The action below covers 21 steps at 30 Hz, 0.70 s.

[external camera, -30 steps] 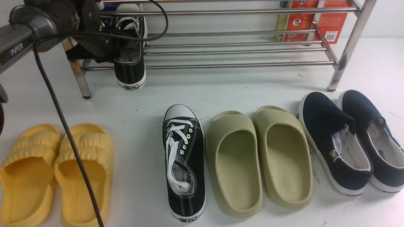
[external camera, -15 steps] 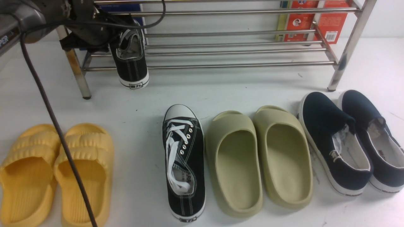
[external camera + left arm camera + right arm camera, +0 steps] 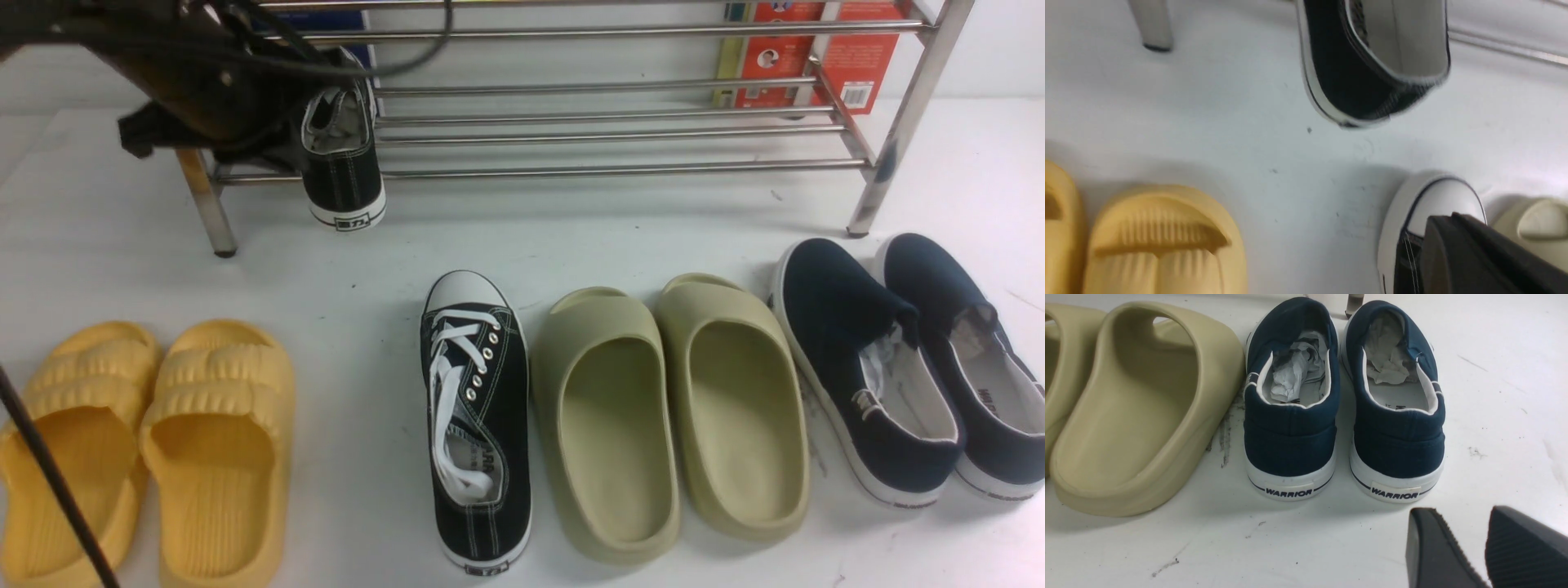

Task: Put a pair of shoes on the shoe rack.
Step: Use the left arm to put a shoe into the shoe rack

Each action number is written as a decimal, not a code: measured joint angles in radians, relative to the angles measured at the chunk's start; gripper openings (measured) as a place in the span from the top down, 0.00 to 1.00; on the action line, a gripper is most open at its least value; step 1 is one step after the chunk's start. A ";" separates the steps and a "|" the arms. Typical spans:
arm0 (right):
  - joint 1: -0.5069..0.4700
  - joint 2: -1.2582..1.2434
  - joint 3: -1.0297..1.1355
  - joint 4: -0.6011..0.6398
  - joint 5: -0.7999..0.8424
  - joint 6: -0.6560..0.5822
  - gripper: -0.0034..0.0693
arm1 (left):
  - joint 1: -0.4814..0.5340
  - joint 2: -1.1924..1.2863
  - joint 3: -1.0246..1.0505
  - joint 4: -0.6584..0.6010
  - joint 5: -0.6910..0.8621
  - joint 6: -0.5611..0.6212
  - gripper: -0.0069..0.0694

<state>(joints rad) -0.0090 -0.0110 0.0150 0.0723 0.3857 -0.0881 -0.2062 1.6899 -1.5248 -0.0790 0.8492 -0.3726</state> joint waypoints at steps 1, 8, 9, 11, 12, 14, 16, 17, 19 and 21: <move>0.000 0.000 0.000 0.000 0.000 0.000 0.62 | -0.015 -0.001 0.033 -0.003 -0.023 0.000 0.93; 0.000 0.000 0.000 0.000 0.000 0.000 0.62 | -0.100 0.133 0.120 -0.008 -0.278 0.001 0.93; 0.000 0.000 0.000 0.000 0.000 0.000 0.62 | -0.095 0.158 0.116 0.004 -0.308 0.001 0.93; 0.000 0.000 0.000 0.000 0.000 0.000 0.62 | -0.083 0.194 0.104 0.032 -0.336 -0.004 0.93; 0.000 0.000 0.000 0.000 0.000 0.000 0.62 | -0.083 0.197 0.103 0.035 -0.338 -0.004 0.93; 0.000 0.000 0.000 0.000 0.000 0.000 0.62 | -0.067 0.219 0.088 0.062 -0.350 -0.019 0.93; 0.000 0.000 0.000 0.000 0.000 0.000 0.62 | -0.047 0.225 0.077 0.094 -0.356 -0.038 0.93; 0.000 0.000 0.000 0.000 0.000 0.000 0.62 | -0.042 0.225 0.076 0.104 -0.360 -0.043 0.93; 0.000 0.000 0.000 0.000 0.000 0.000 0.62 | -0.036 0.225 0.069 0.128 -0.375 -0.045 0.93; 0.000 0.000 0.000 0.000 0.000 0.000 0.62 | -0.031 0.225 0.067 0.155 -0.385 -0.049 0.93</move>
<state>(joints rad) -0.0090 -0.0110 0.0150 0.0723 0.3857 -0.0881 -0.2376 1.9148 -1.4581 0.0764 0.4640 -0.4216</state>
